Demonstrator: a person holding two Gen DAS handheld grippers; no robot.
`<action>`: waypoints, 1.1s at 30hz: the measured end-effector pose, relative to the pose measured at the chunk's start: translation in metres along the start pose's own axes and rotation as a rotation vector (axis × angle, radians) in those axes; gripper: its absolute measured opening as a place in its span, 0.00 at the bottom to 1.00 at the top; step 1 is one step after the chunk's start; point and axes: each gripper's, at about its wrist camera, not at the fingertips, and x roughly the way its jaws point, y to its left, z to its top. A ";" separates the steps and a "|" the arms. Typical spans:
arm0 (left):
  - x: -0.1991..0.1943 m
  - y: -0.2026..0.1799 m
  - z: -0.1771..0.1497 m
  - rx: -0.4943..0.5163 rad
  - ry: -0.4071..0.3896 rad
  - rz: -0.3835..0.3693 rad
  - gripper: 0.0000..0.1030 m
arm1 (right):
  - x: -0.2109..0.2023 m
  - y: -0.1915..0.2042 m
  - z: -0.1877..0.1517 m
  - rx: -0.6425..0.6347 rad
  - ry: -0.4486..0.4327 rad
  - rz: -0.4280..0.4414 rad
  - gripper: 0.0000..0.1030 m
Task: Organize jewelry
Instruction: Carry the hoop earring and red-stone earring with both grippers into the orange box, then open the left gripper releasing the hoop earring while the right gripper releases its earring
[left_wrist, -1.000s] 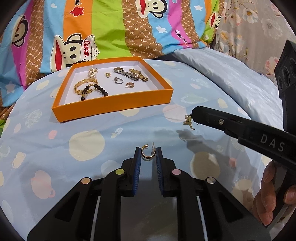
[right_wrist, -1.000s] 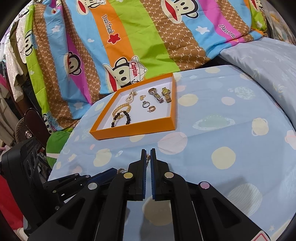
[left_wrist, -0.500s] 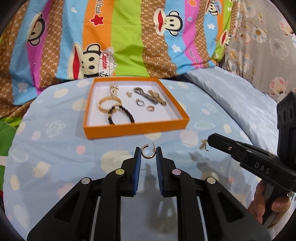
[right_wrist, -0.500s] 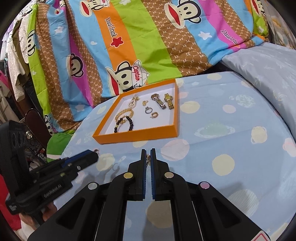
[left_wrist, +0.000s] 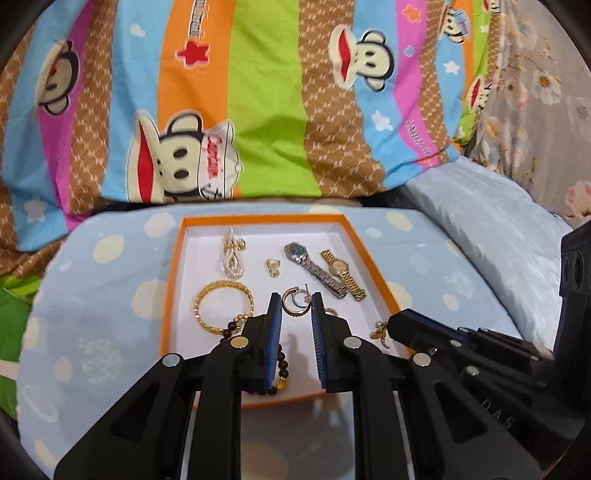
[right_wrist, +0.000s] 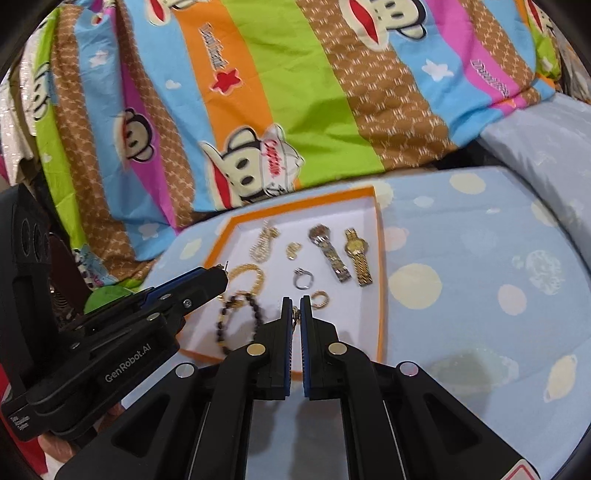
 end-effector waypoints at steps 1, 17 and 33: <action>0.009 0.002 -0.003 -0.011 0.014 0.000 0.15 | 0.007 -0.005 -0.002 0.011 0.014 -0.004 0.04; 0.047 0.003 -0.023 0.015 0.089 0.001 0.15 | 0.026 -0.005 -0.012 -0.050 0.032 -0.085 0.09; 0.043 0.000 -0.023 0.041 0.046 0.041 0.22 | 0.024 0.002 -0.014 -0.088 0.002 -0.122 0.16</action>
